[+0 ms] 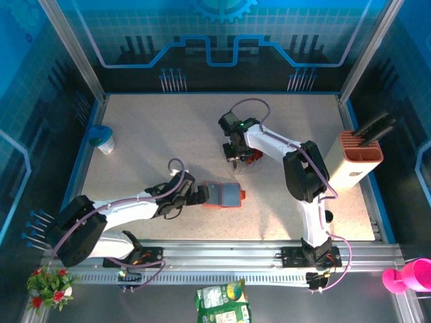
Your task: Put the credit cards into the card holder
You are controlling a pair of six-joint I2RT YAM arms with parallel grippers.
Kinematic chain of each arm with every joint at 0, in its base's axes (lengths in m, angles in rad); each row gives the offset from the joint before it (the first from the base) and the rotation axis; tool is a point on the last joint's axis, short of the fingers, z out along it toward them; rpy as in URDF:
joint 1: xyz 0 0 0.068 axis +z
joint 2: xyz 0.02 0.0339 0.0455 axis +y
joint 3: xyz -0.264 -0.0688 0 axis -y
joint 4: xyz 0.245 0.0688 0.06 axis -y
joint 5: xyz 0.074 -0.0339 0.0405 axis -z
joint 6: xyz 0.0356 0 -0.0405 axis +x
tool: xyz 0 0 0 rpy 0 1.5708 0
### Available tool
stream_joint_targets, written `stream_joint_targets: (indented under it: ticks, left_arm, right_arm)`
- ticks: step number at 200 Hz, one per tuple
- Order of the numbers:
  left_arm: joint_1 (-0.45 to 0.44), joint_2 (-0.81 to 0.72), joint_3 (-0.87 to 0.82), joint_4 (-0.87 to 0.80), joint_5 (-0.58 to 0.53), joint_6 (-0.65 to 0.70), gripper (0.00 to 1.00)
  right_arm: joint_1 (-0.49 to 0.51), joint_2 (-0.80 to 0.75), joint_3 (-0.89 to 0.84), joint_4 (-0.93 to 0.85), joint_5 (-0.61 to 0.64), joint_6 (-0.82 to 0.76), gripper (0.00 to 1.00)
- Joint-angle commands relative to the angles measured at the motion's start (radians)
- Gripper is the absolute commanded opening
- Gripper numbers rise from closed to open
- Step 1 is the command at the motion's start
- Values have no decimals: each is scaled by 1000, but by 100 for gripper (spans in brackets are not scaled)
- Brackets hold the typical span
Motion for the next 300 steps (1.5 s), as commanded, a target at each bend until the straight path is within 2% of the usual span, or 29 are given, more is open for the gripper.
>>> stream_joint_targets:
  ticks: [1, 17, 78, 136, 168, 201, 255, 300]
  left_arm:
    - [2, 14, -29, 30, 55, -6, 99]
    - [2, 11, -28, 29, 55, -8, 99]
    - [3, -34, -24, 7, 47, -5, 99]
    - [5, -134, 2, -74, 17, 20, 99]
    - [4, -146, 49, -128, 16, 58, 99]
    - [1, -86, 117, -190, 20, 119, 99]
    - [-25, 29, 178, -215, 5, 155, 99]
    - [-64, 66, 174, -206, -48, 147, 99]
  right_arm:
    - [-16, -39, 1, -5, -21, 0, 5]
    - [-19, -58, -7, -4, -27, -2, 0]
    - [-22, -170, -66, 7, -66, -1, 0]
    - [-14, -383, -235, 128, -158, 50, 0]
    - [-6, -514, -431, 333, -260, 127, 0]
    - [6, -639, -681, 613, -320, 258, 0]
    - [49, -787, -1028, 983, -296, 428, 0]
    - [74, -801, -1249, 1344, -280, 552, 0]
